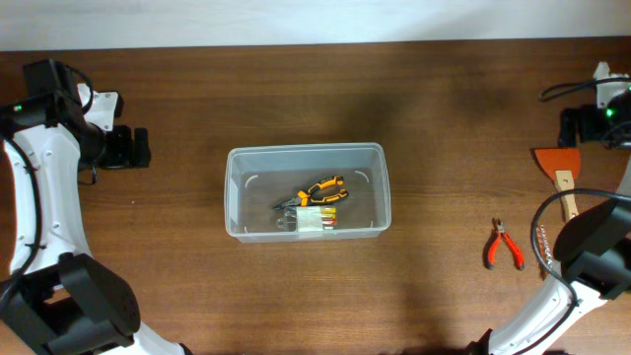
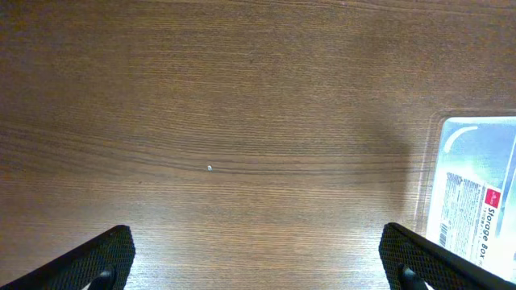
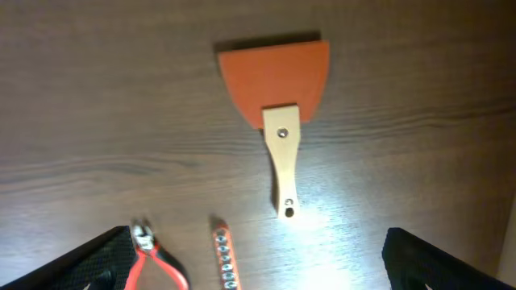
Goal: Pack container
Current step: 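Move the right gripper right over the orange scraper's wooden handle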
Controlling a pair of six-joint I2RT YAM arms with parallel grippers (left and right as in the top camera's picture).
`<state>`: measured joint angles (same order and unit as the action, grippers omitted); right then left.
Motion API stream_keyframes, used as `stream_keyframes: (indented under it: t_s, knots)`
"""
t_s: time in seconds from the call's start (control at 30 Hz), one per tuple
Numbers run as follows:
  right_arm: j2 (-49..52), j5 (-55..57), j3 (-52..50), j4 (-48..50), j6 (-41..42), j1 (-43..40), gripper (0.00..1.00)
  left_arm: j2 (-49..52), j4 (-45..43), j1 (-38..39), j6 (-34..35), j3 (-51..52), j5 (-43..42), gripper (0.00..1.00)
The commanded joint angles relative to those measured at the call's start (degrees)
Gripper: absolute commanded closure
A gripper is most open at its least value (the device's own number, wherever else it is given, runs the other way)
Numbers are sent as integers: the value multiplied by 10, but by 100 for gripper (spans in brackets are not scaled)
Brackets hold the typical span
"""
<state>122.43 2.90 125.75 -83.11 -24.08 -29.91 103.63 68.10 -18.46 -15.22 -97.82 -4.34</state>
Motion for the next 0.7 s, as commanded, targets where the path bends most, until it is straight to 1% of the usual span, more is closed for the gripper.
stream_keyframes:
  t_s: [0.0,0.2,0.4,0.53,0.67]
  knots:
    - [20,-12,0,1,-34,-16,1,5,0,-5,6,3,-8,1]
    - [63,-11,-10,-4,-30,-30,1,5,0,-5,6,3,-8,1]
    - [74,-9,-52,39,-72,-33,1,5,1,-5,6,3,-8,1]
    - [74,13,-93,84,-72,-40,1,5,1,-5,6,3,-8,1]
    - [75,27,-131,107,-72,-47,1,5,0,-5,6,3,-8,1]
